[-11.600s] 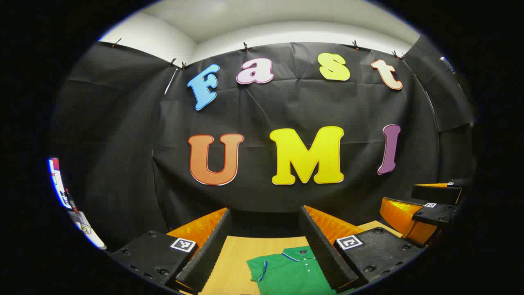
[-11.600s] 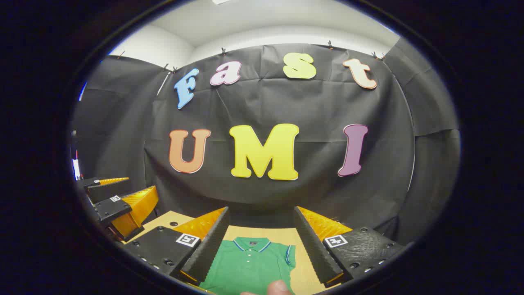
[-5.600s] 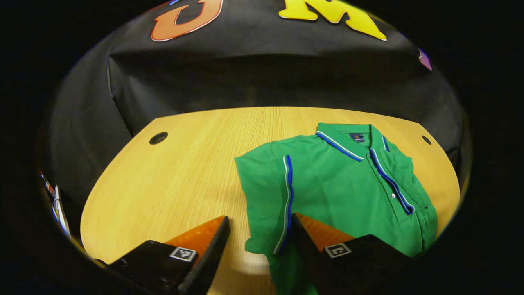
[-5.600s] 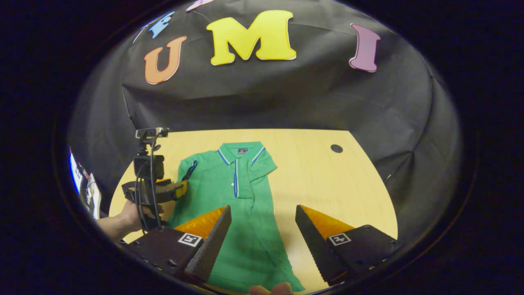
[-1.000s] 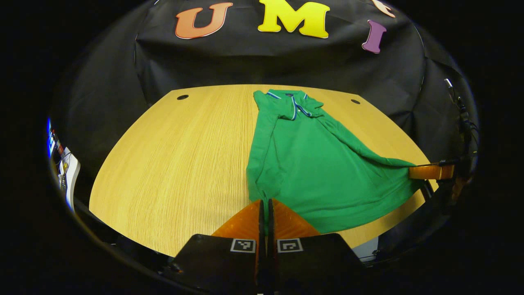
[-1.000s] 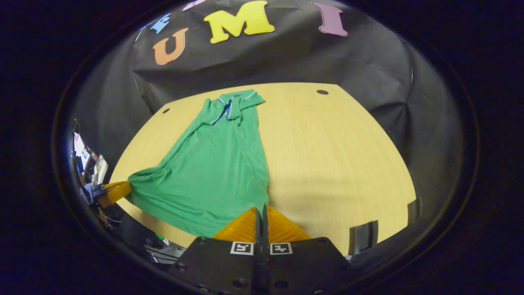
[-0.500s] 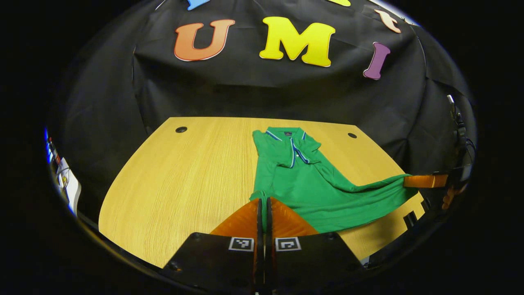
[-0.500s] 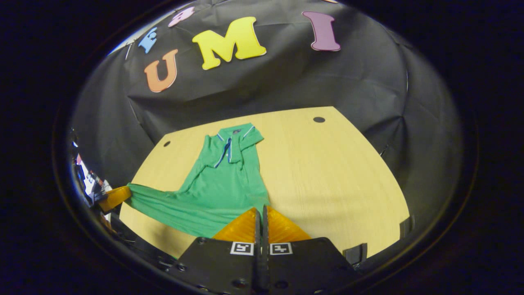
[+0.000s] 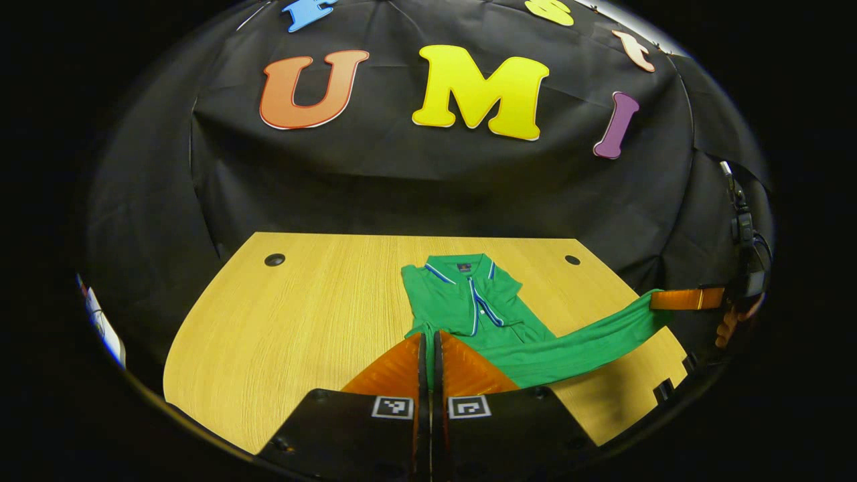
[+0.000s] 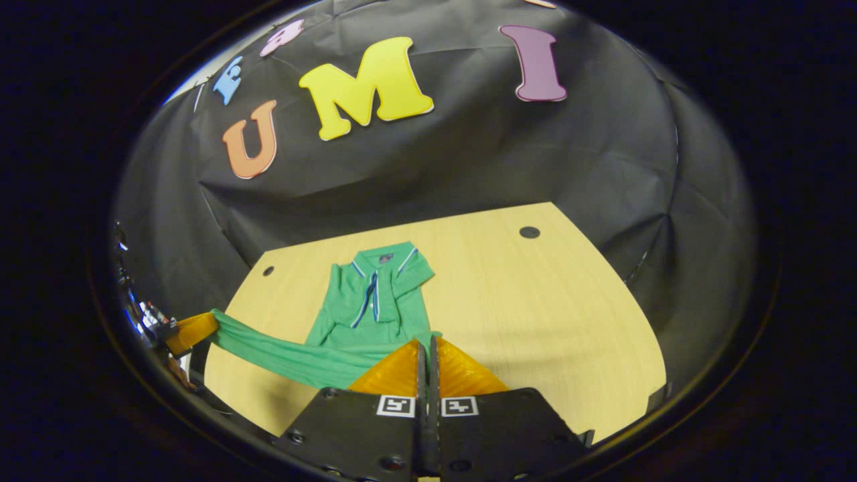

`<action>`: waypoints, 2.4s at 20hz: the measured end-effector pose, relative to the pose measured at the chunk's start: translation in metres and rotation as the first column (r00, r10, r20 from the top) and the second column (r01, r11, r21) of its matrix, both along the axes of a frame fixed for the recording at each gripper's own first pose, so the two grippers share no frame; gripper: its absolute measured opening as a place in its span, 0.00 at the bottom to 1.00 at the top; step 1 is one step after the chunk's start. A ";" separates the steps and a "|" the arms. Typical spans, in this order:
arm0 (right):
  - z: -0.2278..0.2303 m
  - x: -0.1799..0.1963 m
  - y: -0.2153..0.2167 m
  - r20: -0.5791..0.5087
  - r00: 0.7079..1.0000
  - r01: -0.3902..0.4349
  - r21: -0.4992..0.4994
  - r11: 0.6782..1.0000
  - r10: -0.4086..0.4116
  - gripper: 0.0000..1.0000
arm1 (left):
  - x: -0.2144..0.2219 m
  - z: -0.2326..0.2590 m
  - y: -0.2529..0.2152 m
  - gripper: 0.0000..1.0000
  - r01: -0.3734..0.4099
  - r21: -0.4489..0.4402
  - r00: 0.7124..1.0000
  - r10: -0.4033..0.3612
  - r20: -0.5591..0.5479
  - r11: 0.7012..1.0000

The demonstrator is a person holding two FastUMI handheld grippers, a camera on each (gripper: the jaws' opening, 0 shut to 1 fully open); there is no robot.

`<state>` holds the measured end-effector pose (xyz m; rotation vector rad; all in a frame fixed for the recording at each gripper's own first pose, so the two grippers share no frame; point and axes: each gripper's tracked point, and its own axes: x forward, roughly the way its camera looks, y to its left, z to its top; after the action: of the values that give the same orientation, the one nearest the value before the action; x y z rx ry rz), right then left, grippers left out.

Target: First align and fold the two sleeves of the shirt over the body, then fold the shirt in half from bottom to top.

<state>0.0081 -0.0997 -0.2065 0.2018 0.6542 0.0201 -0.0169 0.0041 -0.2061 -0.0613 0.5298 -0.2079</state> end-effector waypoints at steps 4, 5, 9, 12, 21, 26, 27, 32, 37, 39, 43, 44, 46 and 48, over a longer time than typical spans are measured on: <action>0.023 0.045 0.002 0.042 0.999 -0.012 -0.039 0.999 0.014 0.00 | 0.036 0.012 0.003 0.08 -0.021 -0.007 1.000 0.021 0.008 1.000; 0.028 0.056 0.004 0.049 0.999 -0.015 -0.042 0.999 0.017 0.00 | 0.045 0.016 0.004 0.06 -0.020 -0.004 1.000 0.020 0.017 1.000; 0.040 0.103 0.013 0.070 0.997 -0.023 -0.038 0.999 0.026 0.01 | 0.091 0.019 0.009 0.06 -0.024 0.027 0.999 0.023 0.039 0.999; 0.039 0.138 0.022 0.075 0.997 -0.027 -0.032 0.999 0.030 0.00 | 0.126 0.014 0.010 0.06 -0.026 0.032 0.998 0.025 0.050 0.999; 0.024 0.250 0.034 0.115 0.993 -0.024 -0.092 0.995 0.034 0.00 | 0.213 -0.030 0.002 0.06 0.010 0.040 0.998 -0.012 0.064 0.999; -0.014 0.279 0.040 0.109 0.993 -0.036 -0.108 0.994 0.048 0.00 | 0.238 -0.066 0.001 0.06 -0.043 -0.019 0.997 0.045 0.063 0.999; -0.022 0.284 0.041 0.105 0.993 -0.036 -0.110 0.993 0.047 0.00 | 0.243 -0.070 0.001 0.06 -0.051 -0.028 0.996 0.052 0.069 0.998; -0.062 0.297 0.040 0.095 0.995 -0.026 -0.128 0.991 0.038 0.00 | 0.265 -0.092 -0.004 0.10 -0.080 -0.070 0.990 0.088 0.107 0.994; -0.101 0.271 0.037 0.054 0.998 -0.022 -0.170 0.985 0.032 0.28 | 0.251 -0.131 0.004 0.65 -0.101 -0.055 0.995 0.102 0.018 0.993; -0.093 0.261 0.029 0.084 0.996 0.003 -0.200 0.980 0.014 0.74 | 0.251 -0.116 0.014 1.00 -0.123 -0.044 0.992 0.124 0.027 0.991; -0.055 0.231 0.028 0.145 0.989 0.041 -0.231 0.972 -0.007 0.95 | 0.238 -0.079 0.025 1.00 -0.148 -0.027 0.986 0.150 0.076 0.989; -0.044 0.224 0.028 0.163 0.987 0.045 -0.228 0.973 -0.007 0.96 | 0.234 -0.066 0.026 1.00 -0.151 -0.025 0.984 0.153 0.093 0.988; -0.017 0.208 0.029 0.205 0.979 0.048 -0.228 0.972 -0.001 0.96 | 0.223 -0.035 0.024 1.00 -0.152 -0.027 0.979 0.154 0.133 0.988; 0.011 0.187 0.032 0.249 0.968 0.048 -0.212 0.976 0.006 0.96 | 0.205 -0.002 0.018 1.00 -0.155 -0.026 0.973 0.157 0.170 0.988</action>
<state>0.1948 -0.0674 -0.1955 -0.0061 0.3994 -0.0462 0.1883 0.0224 -0.2079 -0.0959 0.3500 -0.0616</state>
